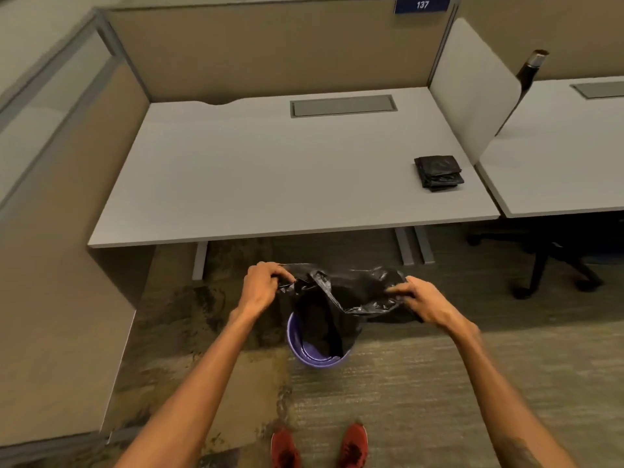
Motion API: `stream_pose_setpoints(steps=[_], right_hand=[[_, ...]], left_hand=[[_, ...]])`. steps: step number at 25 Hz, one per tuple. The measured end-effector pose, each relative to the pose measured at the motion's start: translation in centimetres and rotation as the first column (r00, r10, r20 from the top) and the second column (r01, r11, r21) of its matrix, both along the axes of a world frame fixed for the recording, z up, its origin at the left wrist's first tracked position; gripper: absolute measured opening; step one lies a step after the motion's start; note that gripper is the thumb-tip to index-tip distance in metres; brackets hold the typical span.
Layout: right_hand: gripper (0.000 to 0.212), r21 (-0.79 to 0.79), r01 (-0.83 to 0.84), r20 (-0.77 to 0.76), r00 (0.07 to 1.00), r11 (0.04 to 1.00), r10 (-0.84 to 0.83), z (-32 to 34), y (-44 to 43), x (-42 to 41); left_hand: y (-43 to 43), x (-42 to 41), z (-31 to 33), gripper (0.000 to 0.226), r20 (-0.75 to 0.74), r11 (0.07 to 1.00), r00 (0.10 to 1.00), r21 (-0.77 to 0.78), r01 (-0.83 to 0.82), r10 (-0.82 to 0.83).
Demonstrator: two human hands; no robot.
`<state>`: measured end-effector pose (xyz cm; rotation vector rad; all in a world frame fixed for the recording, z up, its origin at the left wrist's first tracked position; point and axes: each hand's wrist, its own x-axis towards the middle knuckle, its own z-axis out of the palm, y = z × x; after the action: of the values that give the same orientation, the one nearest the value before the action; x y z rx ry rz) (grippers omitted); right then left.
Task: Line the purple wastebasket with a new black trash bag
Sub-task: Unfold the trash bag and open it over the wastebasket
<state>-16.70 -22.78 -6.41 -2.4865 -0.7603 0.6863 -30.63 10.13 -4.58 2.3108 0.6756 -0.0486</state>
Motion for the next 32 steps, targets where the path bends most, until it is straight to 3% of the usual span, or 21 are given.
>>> stream_pose_setpoints(steps=[2,4,6,8,11,13,15,17,21,25,28,32], right_hand=[[0.035,0.036,0.153,0.134,0.979,0.988,-0.156,-1.4,0.6,0.5],[0.057,0.062,0.275,0.117,0.953,0.960,-0.280,-2.2,1.1,1.1],[0.082,0.038,0.254,-0.008,0.967,0.966,-0.254,-2.6,1.9,1.4],[0.089,0.011,0.171,-0.095,0.981,0.985,-0.169,-2.6,2.4,1.4],[0.071,-0.015,0.065,0.080,0.995,0.998,-0.064,-2.5,1.7,1.7],[0.052,0.032,0.027,0.214,0.976,0.999,-0.034,-2.7,0.8,1.8],[0.045,0.029,0.023,0.179,0.983,0.999,-0.028,-3.0,0.2,1.2],[0.041,-0.045,0.053,0.088,0.995,0.998,-0.049,-4.2,-0.4,0.3],[0.027,-0.112,0.249,0.096,0.966,0.962,-0.239,-6.8,-0.8,-1.1],[0.036,-0.080,0.367,0.036,0.930,0.927,-0.365,-9.6,0.0,-1.6],[0.038,-0.150,0.417,0.012,0.907,0.896,-0.420,-14.3,0.5,-1.9],[0.039,-0.179,0.433,-0.027,0.895,0.883,-0.444,-24.3,1.9,-2.1]], left_hand=[[0.2,-0.2,-0.5,0.028,-0.030,0.991,0.993,0.062,0.116,-0.115],[0.4,-0.6,-1.0,0.027,-0.081,0.947,0.955,0.130,0.294,-0.285],[0.5,-1.0,-1.8,0.045,-0.132,0.903,0.912,0.145,0.404,-0.387],[0.6,-1.3,-2.4,0.059,-0.133,0.916,0.923,0.133,0.378,-0.361],[0.6,-1.9,-2.7,0.048,-0.053,0.915,0.957,0.284,0.287,-0.284],[0.8,-2.7,-3.0,0.054,0.007,0.902,0.965,0.357,0.244,-0.263],[1.2,-3.9,-3.8,0.063,0.039,0.911,0.962,0.332,0.244,-0.271],[1.5,-5.2,-4.9,0.054,-0.005,0.924,0.969,0.300,0.237,-0.247],[1.5,-6.1,-7.1,0.060,-0.067,0.949,0.986,0.269,0.163,-0.150],[1.4,-5.6,-10.2,0.062,-0.104,0.968,0.978,0.156,0.195,-0.180],[1.8,-5.5,-14.4,0.072,-0.095,0.982,0.987,0.128,0.141,-0.129],[1.6,-5.1,-23.7,0.064,-0.160,0.974,0.986,0.213,0.075,-0.041]])
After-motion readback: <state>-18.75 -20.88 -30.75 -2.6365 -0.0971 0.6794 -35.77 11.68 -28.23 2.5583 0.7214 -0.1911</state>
